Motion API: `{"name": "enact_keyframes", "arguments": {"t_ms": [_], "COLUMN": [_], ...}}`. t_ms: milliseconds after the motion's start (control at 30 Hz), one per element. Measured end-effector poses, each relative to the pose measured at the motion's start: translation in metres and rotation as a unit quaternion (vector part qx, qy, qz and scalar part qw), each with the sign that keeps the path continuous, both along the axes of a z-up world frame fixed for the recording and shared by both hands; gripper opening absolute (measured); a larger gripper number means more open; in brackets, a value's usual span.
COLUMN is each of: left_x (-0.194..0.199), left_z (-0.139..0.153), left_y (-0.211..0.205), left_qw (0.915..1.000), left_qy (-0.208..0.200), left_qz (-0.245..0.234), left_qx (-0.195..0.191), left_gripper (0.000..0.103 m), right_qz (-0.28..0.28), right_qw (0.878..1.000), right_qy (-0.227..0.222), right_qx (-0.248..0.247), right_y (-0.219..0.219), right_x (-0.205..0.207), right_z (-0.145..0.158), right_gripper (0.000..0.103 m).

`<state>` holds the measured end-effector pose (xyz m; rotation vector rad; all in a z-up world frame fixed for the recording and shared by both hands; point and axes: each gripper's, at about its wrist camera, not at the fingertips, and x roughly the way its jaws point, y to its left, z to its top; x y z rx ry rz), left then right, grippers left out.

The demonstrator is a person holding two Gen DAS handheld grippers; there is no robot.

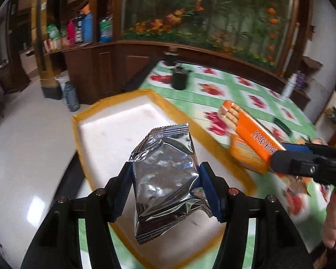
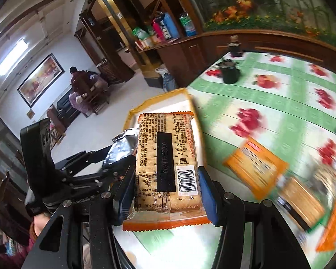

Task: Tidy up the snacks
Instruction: 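Carry both packets to the white tray and release them inside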

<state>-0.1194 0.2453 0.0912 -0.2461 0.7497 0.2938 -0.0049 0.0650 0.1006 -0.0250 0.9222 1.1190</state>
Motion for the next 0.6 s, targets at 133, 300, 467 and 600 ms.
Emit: {"name": "enact_keyframes", "arguments": {"t_ms": [133, 300, 467, 600], "left_x": [0.02, 0.042, 0.053, 0.059], "left_z": [-0.008, -0.02, -0.034, -0.042], "left_y": [0.037, 0.073, 0.09, 0.094], "left_qw": [0.9995, 0.9977, 0.9956, 0.9945], "left_qy": [0.009, 0.022, 0.036, 0.04], "left_qz": [0.03, 0.058, 0.08, 0.087], "left_qx": [-0.011, -0.028, -0.034, -0.043], "left_gripper": [0.06, 0.06, 0.06, 0.06], "right_qz": [0.002, -0.004, -0.017, -0.026], "right_qw": [1.0, 0.999, 0.998, 0.997], "right_qy": [0.008, 0.033, 0.049, 0.051], "right_qx": [-0.012, -0.025, -0.035, -0.047], "right_y": [0.047, 0.099, 0.139, 0.159], "right_x": [0.014, 0.041, 0.061, 0.072], "right_z": [-0.006, -0.022, -0.038, -0.05], "right_gripper": [0.058, 0.058, 0.058, 0.058]}}
